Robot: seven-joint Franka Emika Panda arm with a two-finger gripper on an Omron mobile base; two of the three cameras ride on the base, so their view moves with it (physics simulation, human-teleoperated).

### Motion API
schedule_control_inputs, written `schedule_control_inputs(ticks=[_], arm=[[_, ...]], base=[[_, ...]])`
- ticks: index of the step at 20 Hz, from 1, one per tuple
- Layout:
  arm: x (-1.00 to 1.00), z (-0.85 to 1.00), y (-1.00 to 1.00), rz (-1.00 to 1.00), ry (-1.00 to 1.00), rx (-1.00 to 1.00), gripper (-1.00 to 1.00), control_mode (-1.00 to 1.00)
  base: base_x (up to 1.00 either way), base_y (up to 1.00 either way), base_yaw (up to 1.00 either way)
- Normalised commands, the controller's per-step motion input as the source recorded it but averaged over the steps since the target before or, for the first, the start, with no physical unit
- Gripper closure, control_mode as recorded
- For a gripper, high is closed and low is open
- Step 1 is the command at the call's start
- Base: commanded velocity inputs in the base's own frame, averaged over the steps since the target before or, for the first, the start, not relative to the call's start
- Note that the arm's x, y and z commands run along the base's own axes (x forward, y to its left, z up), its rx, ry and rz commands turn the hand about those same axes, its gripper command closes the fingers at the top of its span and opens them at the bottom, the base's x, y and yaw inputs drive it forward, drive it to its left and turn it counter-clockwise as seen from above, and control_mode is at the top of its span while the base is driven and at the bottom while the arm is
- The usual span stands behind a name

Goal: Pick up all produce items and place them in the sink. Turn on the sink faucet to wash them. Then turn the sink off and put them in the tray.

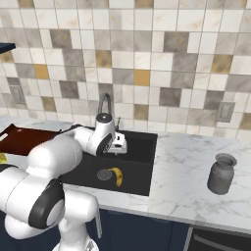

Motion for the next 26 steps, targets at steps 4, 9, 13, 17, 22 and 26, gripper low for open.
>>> schedule_control_inputs(ticks=[4,9,13,17,22,26], arm=[[0.05,-0.15,0.00,-0.01,0.06,-0.04,-1.00,-1.00],[0.03,-0.20,0.01,0.00,0.05,-0.04,-1.00,-1.00],[0.10,-0.25,0.00,0.00,0.00,-0.03,-1.00,-1.00],[0.23,-0.20,0.00,0.00,0.00,-0.04,-1.00,-1.00],[0.28,-0.21,0.00,0.00,0.01,-0.02,-1.00,-1.00],[0.20,-0.24,0.00,0.00,0.00,-0.01,-1.00,-1.00]], base=[[0.00,0.00,0.00],[0.00,0.00,0.00],[0.00,0.00,0.00],[0.00,0.00,0.00],[0.00,0.00,0.00],[0.00,0.00,0.00]])
